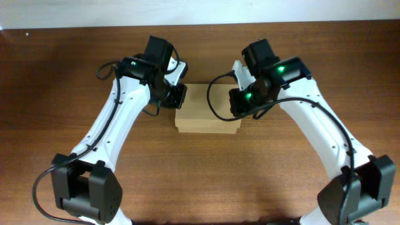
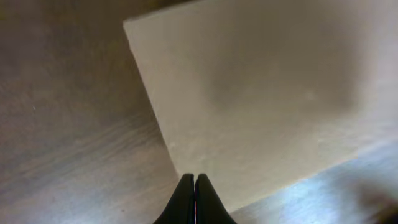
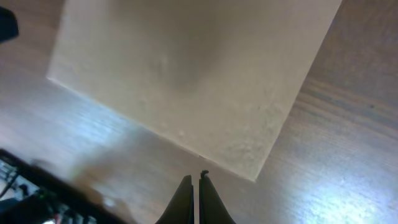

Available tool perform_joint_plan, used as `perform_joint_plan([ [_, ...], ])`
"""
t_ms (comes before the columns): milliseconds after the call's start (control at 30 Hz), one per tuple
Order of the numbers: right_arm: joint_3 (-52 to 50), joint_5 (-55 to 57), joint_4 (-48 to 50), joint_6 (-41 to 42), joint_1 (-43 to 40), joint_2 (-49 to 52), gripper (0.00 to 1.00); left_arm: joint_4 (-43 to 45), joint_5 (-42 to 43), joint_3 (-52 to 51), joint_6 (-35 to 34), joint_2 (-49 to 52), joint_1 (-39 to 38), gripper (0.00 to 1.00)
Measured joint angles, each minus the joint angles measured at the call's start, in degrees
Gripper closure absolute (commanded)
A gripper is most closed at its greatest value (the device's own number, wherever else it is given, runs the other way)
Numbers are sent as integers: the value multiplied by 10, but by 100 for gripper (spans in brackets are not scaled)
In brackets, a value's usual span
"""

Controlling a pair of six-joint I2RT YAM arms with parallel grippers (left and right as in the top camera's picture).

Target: Pack container

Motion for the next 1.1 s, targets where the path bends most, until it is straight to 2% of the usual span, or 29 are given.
perform_joint_plan([
  [267, -97, 4, 43, 2, 0, 4, 96, 47, 8, -85, 0, 0, -4, 98],
  [467, -106, 4, 67, 2, 0, 4, 96, 52, 11, -92, 0, -1, -4, 98],
  [567, -87, 7, 31, 2, 0, 4, 96, 35, 10, -80, 0, -12, -2, 93],
  [667, -12, 39, -35, 1, 0, -3, 96, -1, -11, -22, 1, -37, 7, 89],
  [867, 252, 167, -204, 1, 0, -64, 96, -94, -130, 187, 2, -141, 54, 83],
  [1033, 417, 221, -303, 1, 0, -120, 96, -137, -180, 222, 14, -205, 87, 81],
  [1067, 437, 228, -310, 1, 0, -133, 96, -148, -187, 222, 15, -211, 94, 77],
  [1100, 445, 232, -310, 2, 0, -142, 96, -152, -189, 222, 16, -213, 96, 68],
])
